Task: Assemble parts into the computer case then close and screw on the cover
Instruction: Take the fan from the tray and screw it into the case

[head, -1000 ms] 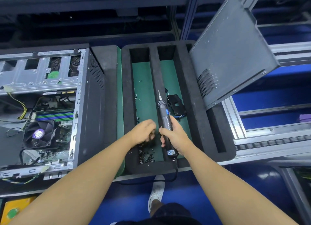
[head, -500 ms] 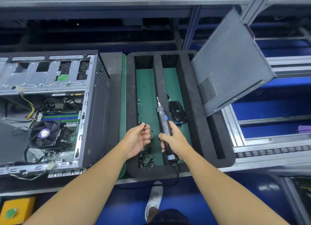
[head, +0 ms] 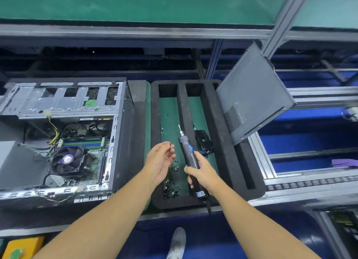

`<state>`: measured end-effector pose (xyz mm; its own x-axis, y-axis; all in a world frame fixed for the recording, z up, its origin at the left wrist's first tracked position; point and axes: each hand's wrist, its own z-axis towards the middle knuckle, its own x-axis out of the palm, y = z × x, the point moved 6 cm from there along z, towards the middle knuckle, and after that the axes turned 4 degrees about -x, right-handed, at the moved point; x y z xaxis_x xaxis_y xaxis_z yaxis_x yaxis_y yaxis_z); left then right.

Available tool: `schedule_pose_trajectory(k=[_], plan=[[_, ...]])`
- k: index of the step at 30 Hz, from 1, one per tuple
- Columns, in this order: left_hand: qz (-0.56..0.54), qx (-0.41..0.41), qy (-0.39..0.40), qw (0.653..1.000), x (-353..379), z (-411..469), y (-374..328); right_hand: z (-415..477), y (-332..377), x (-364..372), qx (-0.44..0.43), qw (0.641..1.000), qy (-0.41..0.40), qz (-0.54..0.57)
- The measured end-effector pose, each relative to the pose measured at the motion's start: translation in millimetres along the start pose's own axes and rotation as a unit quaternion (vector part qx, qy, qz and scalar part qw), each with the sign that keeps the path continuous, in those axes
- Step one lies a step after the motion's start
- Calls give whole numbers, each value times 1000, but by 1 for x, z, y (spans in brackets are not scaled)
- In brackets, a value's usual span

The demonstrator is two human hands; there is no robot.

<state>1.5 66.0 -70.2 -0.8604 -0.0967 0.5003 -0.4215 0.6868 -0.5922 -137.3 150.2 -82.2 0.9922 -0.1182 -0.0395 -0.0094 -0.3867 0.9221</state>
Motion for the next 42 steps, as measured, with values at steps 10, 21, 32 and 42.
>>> schedule_pose_trajectory(k=[10, 21, 32, 42], plan=[[-56, 4, 23, 998, -1, -67, -63, -75, 67, 70, -86, 995, 7, -42], [-129, 18, 153, 980, -92, -193, -126, -164, 87, 209, -140, 980, 111, -88], [-48, 49, 160, 985, -194, -246, -150, -209, 85, 302, -126, 973, 172, -92], [-11, 117, 171, 978, -223, -258, -148, -235, 83, 316, -99, 971, 194, -100]])
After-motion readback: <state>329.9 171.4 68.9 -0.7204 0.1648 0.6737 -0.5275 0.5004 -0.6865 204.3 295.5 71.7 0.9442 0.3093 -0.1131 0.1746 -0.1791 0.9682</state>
